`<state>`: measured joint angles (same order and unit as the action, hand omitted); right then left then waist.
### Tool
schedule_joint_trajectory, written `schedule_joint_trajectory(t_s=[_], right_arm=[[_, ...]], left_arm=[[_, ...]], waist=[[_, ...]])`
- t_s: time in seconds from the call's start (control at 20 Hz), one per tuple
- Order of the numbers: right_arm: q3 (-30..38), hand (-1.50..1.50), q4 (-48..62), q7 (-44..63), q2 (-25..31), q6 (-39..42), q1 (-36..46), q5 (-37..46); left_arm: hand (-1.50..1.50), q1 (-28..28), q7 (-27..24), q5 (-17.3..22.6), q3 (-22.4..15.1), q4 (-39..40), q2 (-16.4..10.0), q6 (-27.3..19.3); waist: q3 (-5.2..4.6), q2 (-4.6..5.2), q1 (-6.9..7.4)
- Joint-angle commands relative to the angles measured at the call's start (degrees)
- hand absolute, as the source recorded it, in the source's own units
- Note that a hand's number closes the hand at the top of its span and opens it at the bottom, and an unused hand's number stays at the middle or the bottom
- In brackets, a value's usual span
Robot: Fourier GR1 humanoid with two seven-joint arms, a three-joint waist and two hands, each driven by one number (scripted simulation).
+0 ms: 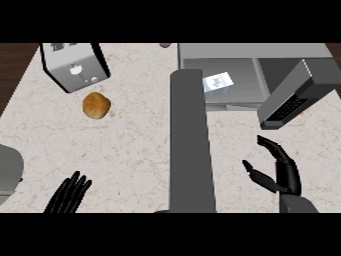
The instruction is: Pick up the milk, place it into the microwave and close the microwave
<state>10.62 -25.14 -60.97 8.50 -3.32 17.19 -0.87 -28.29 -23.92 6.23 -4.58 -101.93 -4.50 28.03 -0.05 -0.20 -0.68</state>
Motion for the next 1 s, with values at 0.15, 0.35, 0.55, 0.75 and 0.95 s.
schedule_joint_trajectory(t_s=[0.15,0.35,0.55,0.75,0.95], right_arm=[[-0.26,-1.5,-10.85,0.97,3.15,4.54,-10.02,-2.53],[2.0,-1.5,-13.14,0.88,5.84,8.59,-13.93,-5.78],[5.03,-1.5,-15.59,2.58,10.31,15.52,-16.87,-10.37],[6.41,-1.5,-17.89,3.49,13.09,17.09,-19.61,-12.01],[5.74,-1.5,-12.44,-1.99,11.86,17.17,-18.57,-10.22]], left_arm=[[1.5,3.83,1.28,-11.96,-9.06,1.93,2.43,-3.24],[1.5,8.65,-2.99,-16.3,-10.1,8.18,1.87,-3.58],[1.5,13.92,3.36,-14.81,-13.13,10.29,4.39,-8.08],[1.5,19.22,1.13,-16.25,-11.02,15.8,4.46,-14.75],[1.5,28.35,0.9,-16.66,-12.89,24.12,4.49,-15.83]], waist=[[-0.01,-0.04,0.01],[0.0,0.08,0.17],[0.03,0.16,0.13],[0.03,0.18,0.3],[0.09,0.29,0.43]])
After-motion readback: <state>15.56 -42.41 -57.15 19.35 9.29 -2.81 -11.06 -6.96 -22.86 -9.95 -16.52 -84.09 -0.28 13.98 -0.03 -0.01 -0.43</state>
